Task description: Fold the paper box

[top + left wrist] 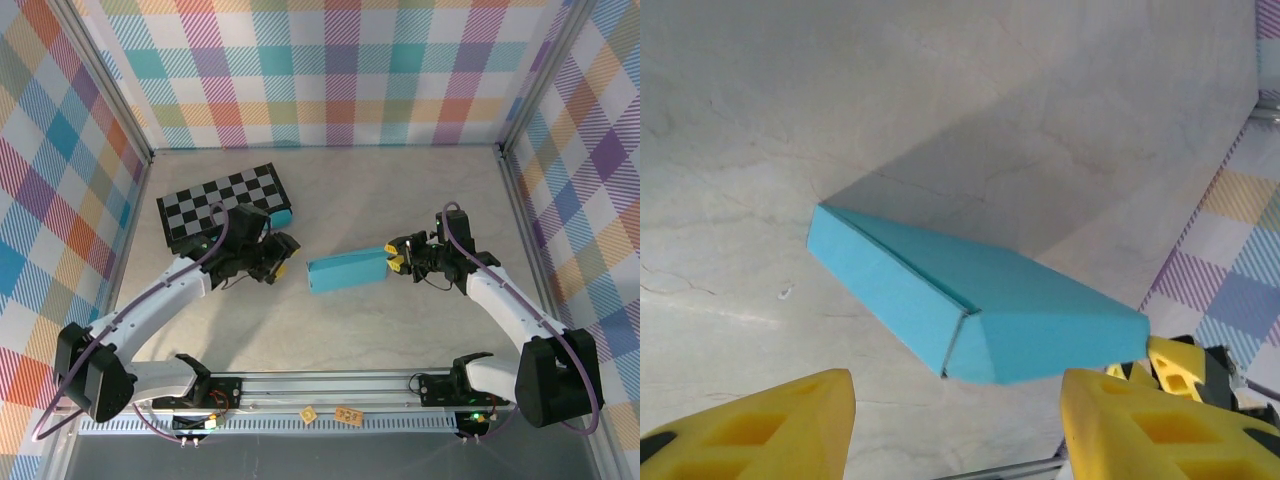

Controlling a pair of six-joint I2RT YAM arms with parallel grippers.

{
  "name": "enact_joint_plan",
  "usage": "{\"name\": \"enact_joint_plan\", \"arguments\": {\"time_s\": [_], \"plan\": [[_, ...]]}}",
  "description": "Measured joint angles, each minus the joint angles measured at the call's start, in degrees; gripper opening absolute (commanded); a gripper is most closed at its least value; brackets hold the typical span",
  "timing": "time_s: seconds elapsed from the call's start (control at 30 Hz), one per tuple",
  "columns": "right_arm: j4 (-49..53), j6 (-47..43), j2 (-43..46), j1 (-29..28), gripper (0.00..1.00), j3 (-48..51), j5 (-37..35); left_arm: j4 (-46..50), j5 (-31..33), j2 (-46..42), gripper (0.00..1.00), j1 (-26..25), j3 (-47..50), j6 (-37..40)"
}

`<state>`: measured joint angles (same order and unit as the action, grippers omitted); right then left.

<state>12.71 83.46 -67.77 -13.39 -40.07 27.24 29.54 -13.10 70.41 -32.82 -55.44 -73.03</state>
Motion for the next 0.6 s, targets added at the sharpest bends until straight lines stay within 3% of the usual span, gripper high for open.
{"name": "enact_joint_plan", "arguments": {"time_s": [0.37,0.6], "plan": [[0.22,-0.39,0.09,0.0,0.28,0.0,-0.17,-18.99,-2.97,2.27,0.54,-0.81,8.76,-14.82],[0.22,-0.39,0.04,0.0,0.27,0.0,-0.17,-19.5,-6.29,2.86,0.51,-1.01,8.79,-15.85]]}}
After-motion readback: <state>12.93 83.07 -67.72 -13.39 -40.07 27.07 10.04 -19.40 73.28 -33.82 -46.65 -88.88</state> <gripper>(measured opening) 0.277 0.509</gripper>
